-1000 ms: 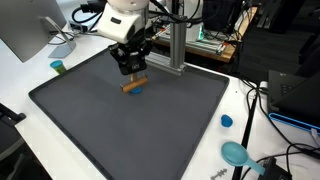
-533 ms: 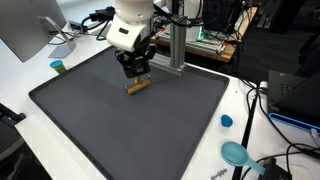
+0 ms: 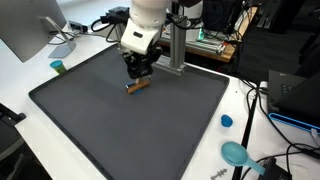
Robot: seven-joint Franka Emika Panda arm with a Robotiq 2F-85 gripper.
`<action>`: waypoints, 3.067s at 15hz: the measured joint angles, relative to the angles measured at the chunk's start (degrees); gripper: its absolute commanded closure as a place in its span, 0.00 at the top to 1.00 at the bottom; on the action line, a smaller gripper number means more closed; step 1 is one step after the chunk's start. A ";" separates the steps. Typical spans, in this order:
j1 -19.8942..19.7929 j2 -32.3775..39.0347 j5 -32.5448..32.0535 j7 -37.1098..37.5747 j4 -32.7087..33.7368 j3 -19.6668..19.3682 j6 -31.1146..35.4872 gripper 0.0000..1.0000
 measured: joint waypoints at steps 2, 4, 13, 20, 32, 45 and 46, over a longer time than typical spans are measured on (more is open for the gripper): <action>0.41 -0.34 -1.53 0.15 -0.97 0.18 0.47 0.22; 0.87 -0.32 -2.87 0.08 -1.40 0.33 0.44 0.22; 2.23 0.93 -8.97 -4.26 -1.39 0.84 -0.97 0.22; 1.37 2.35 -10.89 -9.11 -0.11 0.56 -2.56 0.22; 1.79 5.34 -14.31 -7.08 2.56 0.16 -5.87 0.22; -6.81 10.04 -1.08 -6.15 20.52 -2.58 -20.14 0.22; -8.44 9.82 1.23 -7.66 22.85 -3.02 -22.63 0.22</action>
